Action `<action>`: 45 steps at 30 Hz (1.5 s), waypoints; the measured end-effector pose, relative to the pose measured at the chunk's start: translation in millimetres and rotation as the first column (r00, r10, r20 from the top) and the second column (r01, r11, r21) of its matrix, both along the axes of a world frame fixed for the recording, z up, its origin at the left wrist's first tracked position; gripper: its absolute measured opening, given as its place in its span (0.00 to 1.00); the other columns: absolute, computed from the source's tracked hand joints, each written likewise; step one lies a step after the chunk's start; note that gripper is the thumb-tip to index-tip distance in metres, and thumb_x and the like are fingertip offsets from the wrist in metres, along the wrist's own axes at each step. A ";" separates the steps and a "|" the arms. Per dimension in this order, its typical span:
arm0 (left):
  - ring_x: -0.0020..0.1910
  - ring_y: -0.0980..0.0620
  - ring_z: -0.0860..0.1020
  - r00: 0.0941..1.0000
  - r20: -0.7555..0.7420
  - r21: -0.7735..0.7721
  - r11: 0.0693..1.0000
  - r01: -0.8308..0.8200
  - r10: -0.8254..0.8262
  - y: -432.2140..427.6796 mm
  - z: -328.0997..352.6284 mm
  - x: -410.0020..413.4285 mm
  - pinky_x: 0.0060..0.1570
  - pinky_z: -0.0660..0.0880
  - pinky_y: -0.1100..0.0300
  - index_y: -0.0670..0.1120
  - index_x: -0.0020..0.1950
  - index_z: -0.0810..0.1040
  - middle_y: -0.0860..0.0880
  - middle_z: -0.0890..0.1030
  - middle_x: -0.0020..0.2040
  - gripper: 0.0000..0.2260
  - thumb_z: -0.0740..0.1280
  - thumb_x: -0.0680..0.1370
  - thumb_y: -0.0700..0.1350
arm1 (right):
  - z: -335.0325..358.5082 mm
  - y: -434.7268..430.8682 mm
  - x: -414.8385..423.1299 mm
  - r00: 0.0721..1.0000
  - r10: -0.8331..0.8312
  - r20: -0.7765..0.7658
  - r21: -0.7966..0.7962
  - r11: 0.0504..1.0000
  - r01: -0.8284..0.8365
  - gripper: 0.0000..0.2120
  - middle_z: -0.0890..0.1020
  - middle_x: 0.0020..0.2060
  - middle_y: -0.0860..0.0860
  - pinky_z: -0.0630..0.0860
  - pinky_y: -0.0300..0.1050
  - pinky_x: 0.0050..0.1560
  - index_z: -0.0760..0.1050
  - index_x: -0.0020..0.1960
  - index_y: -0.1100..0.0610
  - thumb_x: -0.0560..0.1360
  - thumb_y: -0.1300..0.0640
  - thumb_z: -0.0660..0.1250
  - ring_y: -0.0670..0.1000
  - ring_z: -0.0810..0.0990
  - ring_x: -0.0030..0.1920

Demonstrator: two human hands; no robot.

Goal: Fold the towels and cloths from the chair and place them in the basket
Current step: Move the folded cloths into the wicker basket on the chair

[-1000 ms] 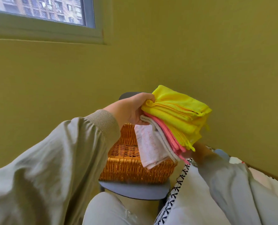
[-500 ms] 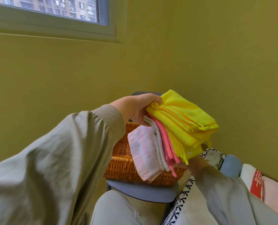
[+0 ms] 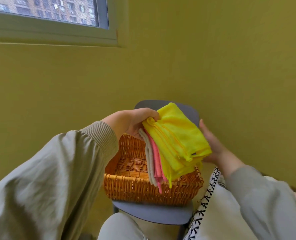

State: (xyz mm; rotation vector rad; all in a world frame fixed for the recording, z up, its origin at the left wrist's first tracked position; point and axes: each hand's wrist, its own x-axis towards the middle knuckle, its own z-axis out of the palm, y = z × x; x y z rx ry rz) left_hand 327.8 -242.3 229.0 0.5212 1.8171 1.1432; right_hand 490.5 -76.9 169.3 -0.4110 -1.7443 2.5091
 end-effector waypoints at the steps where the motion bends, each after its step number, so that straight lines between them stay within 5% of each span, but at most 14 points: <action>1: 0.32 0.50 0.78 0.999 -0.035 -0.030 1.000 0.002 -0.003 0.1 -1.9 -2.1 0.34 0.77 0.58 0.42 0.50 0.72 0.46 0.78 0.39 0.08 0.62 0.75 0.46 | 11.8 4.4 -4.7 0.996 0.088 -0.027 -0.020 0.996 -0.089 0.32 0.84 0.51 0.57 0.80 0.45 0.45 0.84 0.50 0.57 0.72 0.32 0.56 0.51 0.84 0.51; 3: 0.32 0.51 0.74 0.995 -0.095 -0.074 0.997 0.033 -0.040 0.9 -5.6 -4.6 0.35 0.76 0.59 0.43 0.47 0.73 0.47 0.77 0.37 0.07 0.62 0.75 0.46 | 15.9 10.0 -14.0 0.977 0.214 0.018 0.123 0.969 -0.215 0.35 0.82 0.57 0.54 0.80 0.48 0.49 0.80 0.58 0.52 0.59 0.32 0.73 0.53 0.81 0.56; 5: 0.32 0.51 0.69 0.987 -0.145 -0.072 0.996 0.055 -0.065 1.7 -7.4 -4.1 0.36 0.74 0.60 0.44 0.44 0.73 0.47 0.74 0.36 0.07 0.62 0.74 0.47 | 9.6 11.5 -23.5 0.949 0.293 0.115 0.278 0.908 -0.314 0.43 0.84 0.51 0.50 0.81 0.46 0.46 0.77 0.58 0.50 0.46 0.36 0.81 0.50 0.83 0.51; 10: 0.37 0.50 0.77 0.895 -0.428 -0.018 0.991 0.133 -0.128 0.0 -6.2 -4.8 0.36 0.75 0.60 0.46 0.48 0.75 0.48 0.77 0.42 0.08 0.65 0.71 0.47 | -12.3 5.3 -34.2 0.964 0.256 0.072 0.407 0.875 -0.263 0.44 0.84 0.52 0.48 0.80 0.43 0.47 0.74 0.59 0.52 0.46 0.42 0.83 0.48 0.83 0.51; 12: 0.40 0.54 0.76 0.738 -0.640 -0.067 0.972 0.224 -0.214 -5.0 -9.5 -2.0 0.35 0.72 0.63 0.52 0.49 0.74 0.51 0.76 0.44 0.11 0.68 0.68 0.48 | -23.6 1.6 -38.1 0.983 0.179 -0.026 0.616 0.777 -0.125 0.44 0.81 0.59 0.48 0.78 0.45 0.55 0.70 0.65 0.51 0.52 0.46 0.82 0.46 0.80 0.57; 14: 0.41 0.53 0.75 0.552 -0.791 -0.130 0.955 0.268 -0.263 -10.8 -20.7 2.2 0.34 0.70 0.62 0.54 0.54 0.72 0.52 0.75 0.45 0.16 0.70 0.69 0.44 | -37.7 -0.8 -42.5 0.988 0.068 -0.141 0.827 0.556 0.080 0.44 0.76 0.63 0.46 0.73 0.45 0.63 0.66 0.68 0.50 0.56 0.49 0.81 0.47 0.74 0.63; 18: 0.46 0.48 0.76 0.196 -0.957 -0.154 0.946 0.286 -0.215 -21.6 -48.9 9.3 0.41 0.74 0.54 0.50 0.65 0.70 0.50 0.78 0.50 0.27 0.72 0.67 0.45 | -64.1 -2.6 -46.1 0.967 -0.060 -0.248 0.864 0.438 0.248 0.52 0.65 0.72 0.48 0.65 0.49 0.70 0.55 0.74 0.46 0.58 0.48 0.81 0.49 0.64 0.71; 23: 0.58 0.50 0.76 -0.194 -0.979 -0.133 0.898 0.420 -0.054 -19.4 -66.5 3.5 0.45 0.78 0.57 0.47 0.60 0.74 0.51 0.78 0.58 0.28 0.76 0.61 0.48 | -65.4 3.6 -39.3 0.940 -0.028 -0.340 0.918 0.207 0.338 0.49 0.53 0.75 0.46 0.54 0.52 0.75 0.46 0.74 0.46 0.65 0.44 0.76 0.47 0.51 0.76; 26: 0.56 0.49 0.76 -0.291 -0.956 -0.172 0.867 0.467 -0.033 -16.8 -67.0 3.0 0.45 0.78 0.58 0.47 0.58 0.74 0.50 0.78 0.59 0.29 0.78 0.59 0.48 | -62.2 7.2 -32.6 0.937 0.016 -0.350 0.936 0.049 0.349 0.52 0.46 0.75 0.45 0.51 0.57 0.75 0.41 0.75 0.46 0.65 0.39 0.71 0.46 0.44 0.77; 29: 0.58 0.48 0.77 -0.322 -0.946 -0.189 0.856 0.482 -0.028 -12.2 -63.5 3.9 0.49 0.77 0.58 0.46 0.59 0.75 0.49 0.78 0.60 0.30 0.78 0.59 0.48 | -63.9 12.5 -33.3 0.922 0.025 -0.386 0.922 0.007 0.386 0.51 0.46 0.76 0.45 0.49 0.56 0.76 0.40 0.75 0.46 0.64 0.34 0.66 0.45 0.42 0.76; 36: 0.64 0.46 0.73 -0.255 -0.966 -0.173 0.860 0.480 -0.052 -5.2 -67.5 0.7 0.61 0.71 0.54 0.45 0.62 0.75 0.47 0.77 0.63 0.30 0.77 0.61 0.43 | -69.6 9.1 -39.0 0.908 -0.005 -0.419 0.899 0.140 0.416 0.42 0.63 0.69 0.43 0.53 0.49 0.74 0.59 0.72 0.52 0.64 0.40 0.70 0.45 0.57 0.72; 38: 0.65 0.50 0.71 0.001 -0.999 -0.036 0.883 0.468 -0.042 -2.2 -68.6 1.8 0.62 0.70 0.56 0.47 0.64 0.74 0.49 0.75 0.64 0.28 0.75 0.65 0.41 | -62.0 5.2 -38.4 0.918 -0.015 -0.396 0.843 0.391 0.370 0.33 0.74 0.62 0.44 0.68 0.44 0.64 0.69 0.64 0.50 0.62 0.44 0.75 0.44 0.72 0.63; 41: 0.59 0.52 0.74 0.612 -0.791 0.194 0.943 0.270 -0.012 0.8 -61.5 0.4 0.53 0.74 0.59 0.52 0.63 0.74 0.52 0.76 0.60 0.23 0.73 0.71 0.40 | -52.6 6.1 -33.6 0.965 -0.037 -0.260 0.725 0.653 0.220 0.30 0.80 0.51 0.41 0.73 0.32 0.47 0.73 0.56 0.46 0.56 0.51 0.79 0.33 0.78 0.50; 45: 0.71 0.50 0.66 0.914 -0.303 0.412 0.902 -0.129 0.269 -1.1 -68.5 -9.9 0.69 0.64 0.51 0.52 0.73 0.64 0.49 0.67 0.72 0.27 0.67 0.76 0.54 | -63.4 21.2 -26.7 0.996 -0.062 -0.063 0.254 0.964 0.076 0.37 0.84 0.50 0.53 0.78 0.45 0.42 0.74 0.55 0.50 0.47 0.52 0.80 0.49 0.83 0.45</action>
